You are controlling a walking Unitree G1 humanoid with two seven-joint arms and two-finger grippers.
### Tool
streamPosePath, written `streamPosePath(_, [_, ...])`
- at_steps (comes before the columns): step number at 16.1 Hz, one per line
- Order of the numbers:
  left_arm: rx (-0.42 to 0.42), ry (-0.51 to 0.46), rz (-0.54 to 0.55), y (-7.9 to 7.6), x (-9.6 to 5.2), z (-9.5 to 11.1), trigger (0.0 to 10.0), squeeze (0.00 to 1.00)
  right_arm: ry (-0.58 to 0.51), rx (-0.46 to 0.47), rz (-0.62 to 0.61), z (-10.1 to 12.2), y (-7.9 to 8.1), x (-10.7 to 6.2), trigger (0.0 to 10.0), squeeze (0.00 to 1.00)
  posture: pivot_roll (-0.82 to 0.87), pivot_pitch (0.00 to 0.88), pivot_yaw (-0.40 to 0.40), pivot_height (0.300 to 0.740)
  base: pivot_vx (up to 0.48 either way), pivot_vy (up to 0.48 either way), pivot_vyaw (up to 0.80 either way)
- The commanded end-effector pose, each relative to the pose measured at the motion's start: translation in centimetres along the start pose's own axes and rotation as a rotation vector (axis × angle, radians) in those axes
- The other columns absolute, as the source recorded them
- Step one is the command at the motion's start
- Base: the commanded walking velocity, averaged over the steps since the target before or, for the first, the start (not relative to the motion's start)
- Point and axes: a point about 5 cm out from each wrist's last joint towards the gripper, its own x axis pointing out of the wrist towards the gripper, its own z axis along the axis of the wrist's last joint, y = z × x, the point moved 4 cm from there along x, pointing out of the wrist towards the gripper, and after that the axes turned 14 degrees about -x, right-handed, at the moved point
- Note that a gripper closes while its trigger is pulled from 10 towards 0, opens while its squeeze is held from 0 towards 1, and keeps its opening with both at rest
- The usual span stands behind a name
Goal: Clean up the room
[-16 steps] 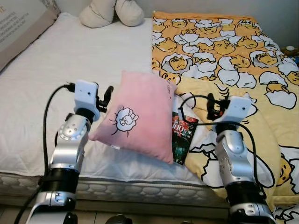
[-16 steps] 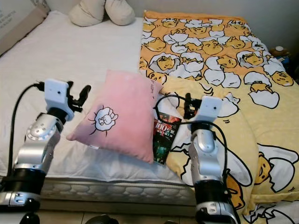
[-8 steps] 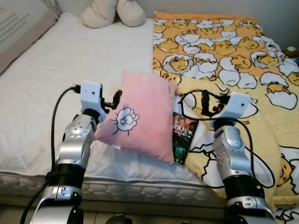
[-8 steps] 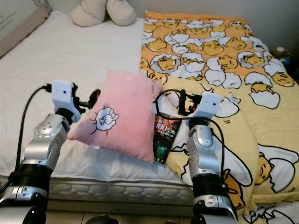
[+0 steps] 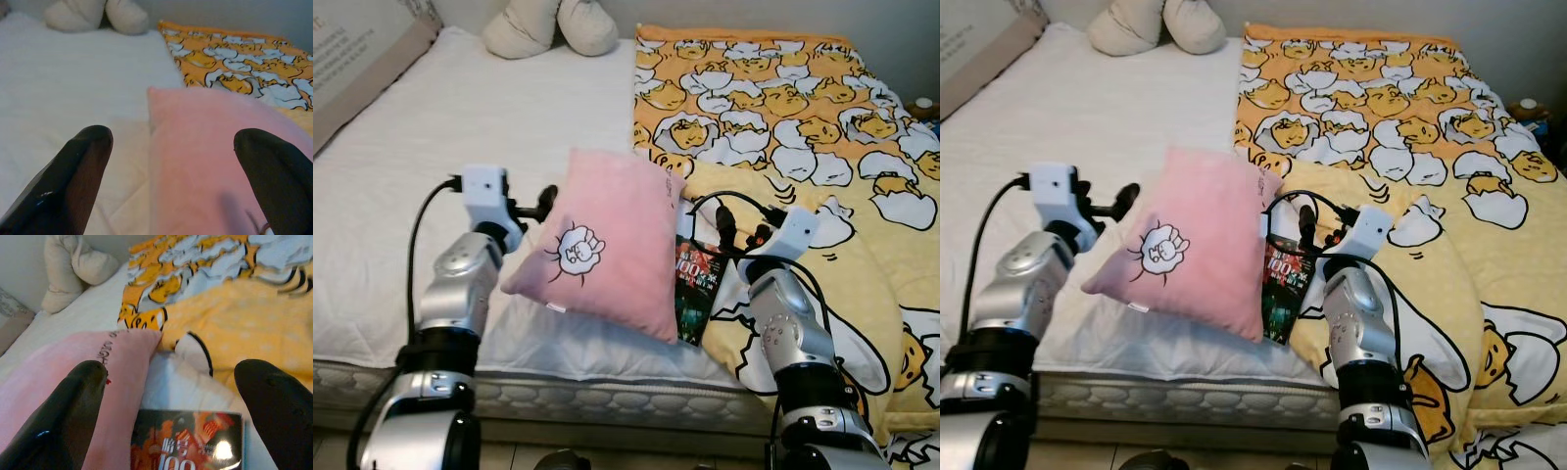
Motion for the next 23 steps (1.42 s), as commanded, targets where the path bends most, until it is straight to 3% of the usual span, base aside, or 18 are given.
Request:
streamPosePath(1, [-0.033,0.027,0.019,0.8,0.2,0.1,10.0,1.0,0.059,0.088,0.015,-0.8,0.4,0.3,10.0,1.0,-0.05,0.0,0.029,0.736,0.0,0.0,0.0])
streamPosePath(2, [-0.062,0.062,0.031,1.5,0.4,-0.2,10.0,1.0,0.113,0.15,0.021,-1.6,0.5,0.5,10.0,1.0,-0.05,0.0,0.037,0.736,0.0,0.0,0.0])
streamPosePath(3, [-0.065,0.069,0.034,1.7,0.4,-0.3,10.0,1.0,0.117,0.153,0.023,-1.7,0.6,0.5,10.0,1.0,-0.05,0.0,0.039,0.736,0.0,0.0,0.0])
streamPosePath(5, [-0.11,0.105,0.047,2.4,0.6,-0.4,10.0,1.0,0.18,0.281,0.048,-2.3,1.3,0.6,10.0,1.0,-0.05,0.0,0.051,0.736,0.0,0.0,0.0])
streamPosePath(7, [-0.113,0.111,0.048,2.6,0.8,-0.2,10.0,1.0,0.223,0.279,0.104,-2.6,2.3,0.5,10.0,1.0,-0.05,0.0,0.06,0.736,0.0,0.0,0.0])
streamPosePath(8, [-0.111,0.123,0.043,2.4,0.9,-0.3,10.0,1.0,0.248,0.264,0.142,-2.9,3.0,0.5,10.0,0.41,-0.05,0.0,0.067,0.736,0.0,0.0,0.0])
streamPosePath(9, [-0.114,0.137,0.032,2.2,1.1,-0.5,10.0,1.0,0.257,0.271,0.15,-3.2,3.4,0.5,10.0,0.16,-0.05,0.0,0.072,0.736,0.0,0.0,0.0])
streamPosePath(10, [-0.148,0.136,0.021,2.0,1.1,-0.7,10.0,0.59,0.275,0.284,0.148,-3.7,3.8,0.5,10.0,0.0,-0.05,0.0,0.077,0.736,0.0,0.0,0.0])
streamPosePath(11, [-0.141,0.143,0.02,1.9,1.1,-0.8,10.0,0.0,0.307,0.283,0.157,-4.5,4.5,0.5,10.0,0.0,-0.04,0.0,0.082,0.736,0.0,0.0,0.0])
streamPosePath(14, [-0.146,0.165,-0.005,1.6,1.1,-1.2,10.0,0.0,0.372,0.266,0.183,-6.1,5.8,0.3,10.0,0.0,-0.02,0.0,0.082,0.736,0.0,0.0,0.0])
streamPosePath(17, [-0.169,0.163,-0.053,0.7,1.3,-1.8,10.0,0.0,0.423,0.225,0.177,-7.4,5.9,0.0,10.0,0.0,-0.02,0.0,0.083,0.736,0.0,0.0,0.0])
streamPosePath(23, [-0.245,0.244,-0.056,-0.4,1.6,-4.1,10.0,0.0,0.499,0.303,0.189,-9.0,7.2,-0.3,10.0,0.0,-0.04,0.0,0.092,0.736,0.0,0.0,0.0])
